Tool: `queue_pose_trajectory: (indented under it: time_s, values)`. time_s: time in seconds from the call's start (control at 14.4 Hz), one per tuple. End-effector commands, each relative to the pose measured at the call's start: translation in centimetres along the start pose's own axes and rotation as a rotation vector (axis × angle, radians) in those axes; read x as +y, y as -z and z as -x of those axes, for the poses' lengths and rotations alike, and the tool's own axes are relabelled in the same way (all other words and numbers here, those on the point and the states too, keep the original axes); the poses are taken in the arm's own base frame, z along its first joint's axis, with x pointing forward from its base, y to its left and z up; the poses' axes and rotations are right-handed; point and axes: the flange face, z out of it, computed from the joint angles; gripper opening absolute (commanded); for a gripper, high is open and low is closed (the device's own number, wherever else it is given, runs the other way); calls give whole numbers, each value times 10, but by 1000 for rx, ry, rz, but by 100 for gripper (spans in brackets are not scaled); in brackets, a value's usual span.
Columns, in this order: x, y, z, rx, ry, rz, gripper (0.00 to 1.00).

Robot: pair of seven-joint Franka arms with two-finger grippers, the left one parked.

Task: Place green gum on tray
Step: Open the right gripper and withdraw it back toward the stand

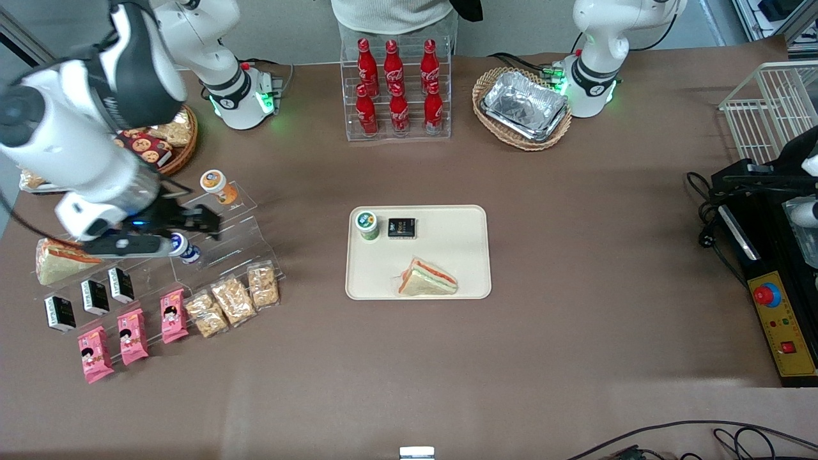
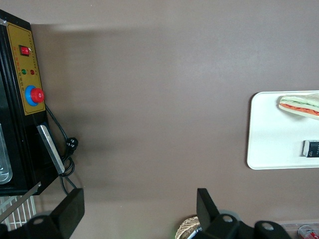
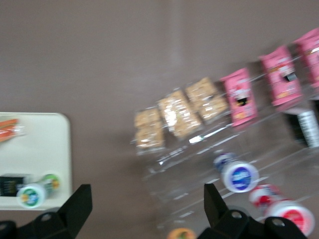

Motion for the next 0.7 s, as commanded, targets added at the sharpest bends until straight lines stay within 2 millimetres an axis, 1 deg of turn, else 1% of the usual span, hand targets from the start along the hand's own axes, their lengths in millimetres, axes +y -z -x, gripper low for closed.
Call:
queue_pose_trajectory:
  time_s: [0.0,0.07,0.14,0.28,0.35,0.42,0.49,0.63]
  values:
    - [40,37,-1,-24,46,63,100]
    - [58,44,-4,-23,71,65,100]
    - [70,50,-6,-14,87,65,100]
    - [93,55,-7,-11,54,62,100]
    - [109,56,-6,-16,22,50,100]
    - [120,56,-6,-17,4,49,100]
    - [126,56,-6,-17,-8,48,100]
    - [127,56,-5,-20,-11,48,100]
